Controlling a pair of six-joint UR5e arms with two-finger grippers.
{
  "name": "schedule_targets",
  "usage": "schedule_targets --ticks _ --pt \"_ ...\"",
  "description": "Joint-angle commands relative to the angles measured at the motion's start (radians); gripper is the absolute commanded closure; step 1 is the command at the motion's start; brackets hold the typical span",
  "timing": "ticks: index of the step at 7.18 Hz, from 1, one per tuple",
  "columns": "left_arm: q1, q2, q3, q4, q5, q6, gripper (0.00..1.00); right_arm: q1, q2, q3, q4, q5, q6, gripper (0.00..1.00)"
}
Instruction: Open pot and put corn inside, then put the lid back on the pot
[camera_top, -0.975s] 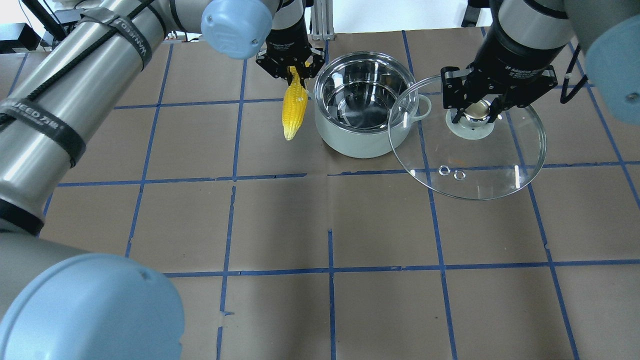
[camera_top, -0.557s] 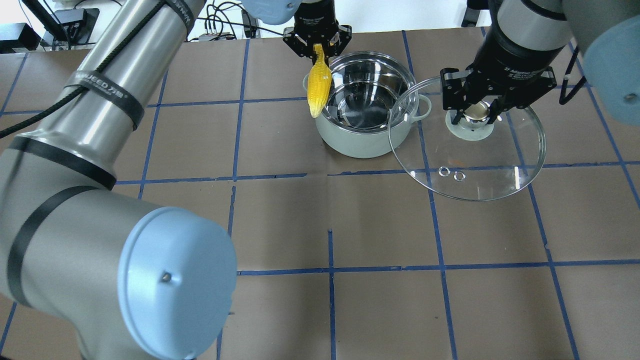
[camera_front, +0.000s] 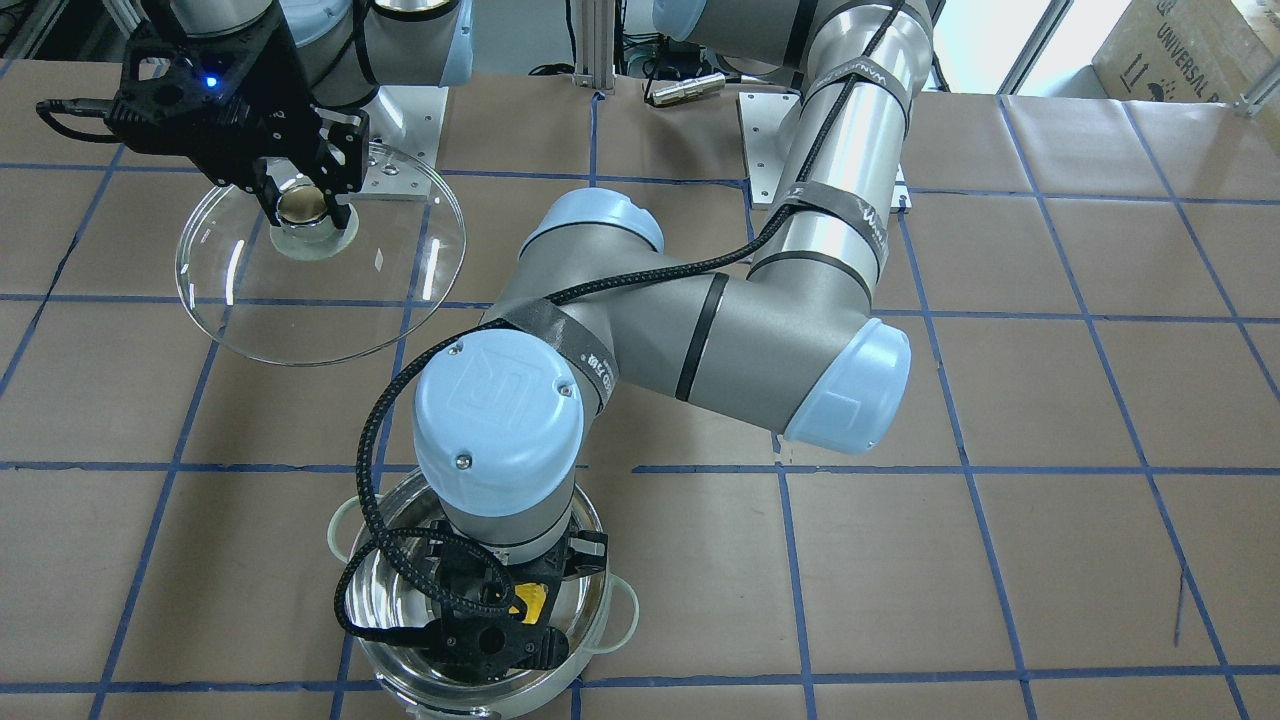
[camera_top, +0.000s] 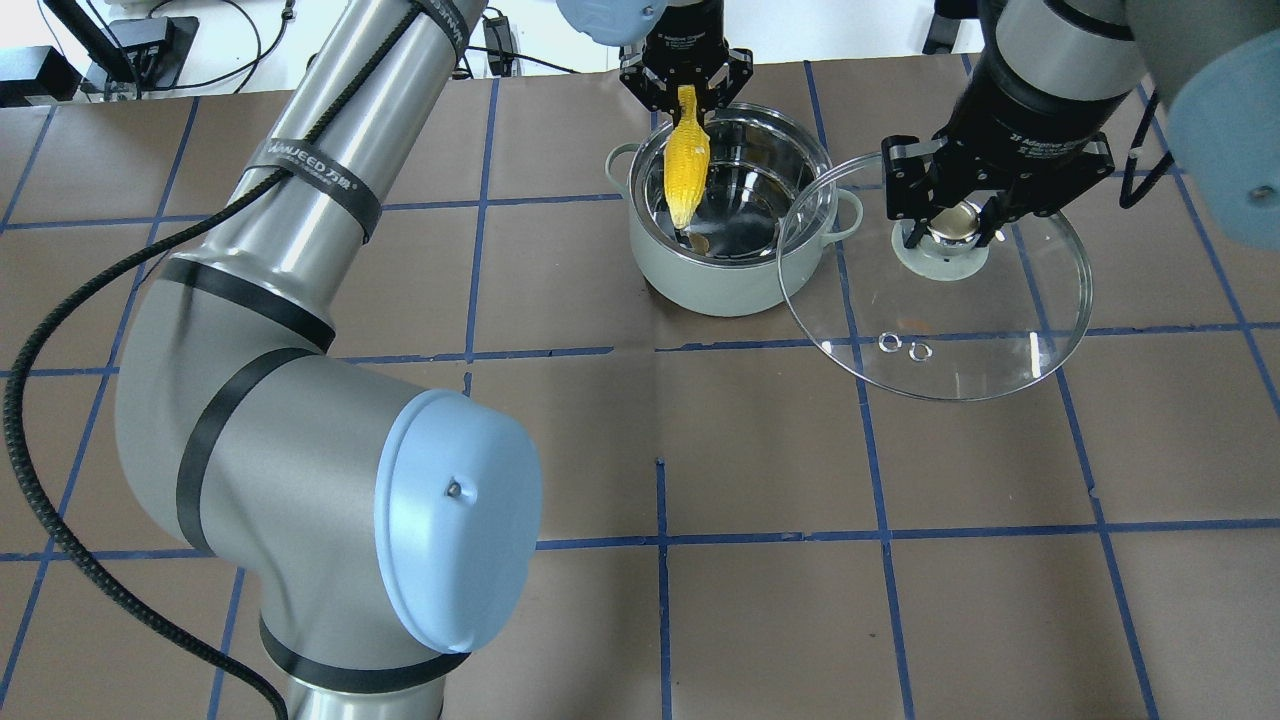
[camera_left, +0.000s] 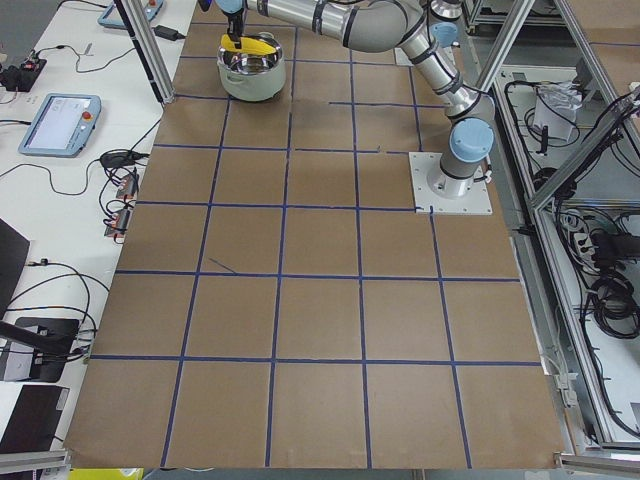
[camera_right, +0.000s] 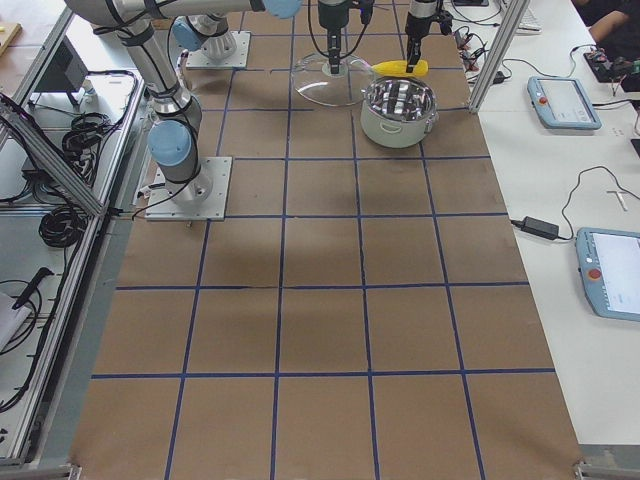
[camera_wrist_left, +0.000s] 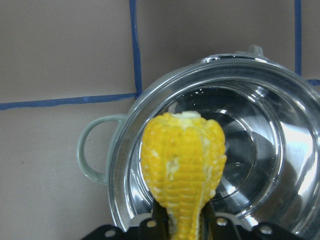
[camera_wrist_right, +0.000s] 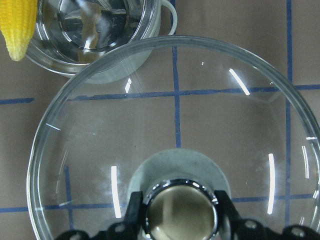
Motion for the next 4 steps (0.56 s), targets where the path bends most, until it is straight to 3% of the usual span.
schedule_targets --ticks 1,2,3,4 --pt "-0.004 -0.026 0.007 -0.004 0.000 0.001 0.72 0.001 0.000 0.000 -0.001 0.000 -0.004 0.89" --pt "-0.006 -0.045 0.016 -0.002 0.009 0.004 0.72 0.000 0.000 0.000 0.000 0.000 -0.006 0.89" --pt "-0.006 -0.046 0.017 0.002 0.011 0.004 0.52 0.000 0.000 0.002 0.000 0.000 -0.009 0.89" --pt "-0.006 -0.047 0.019 0.007 0.003 -0.002 0.12 0.000 0.000 0.002 0.000 0.000 -0.010 0.89"
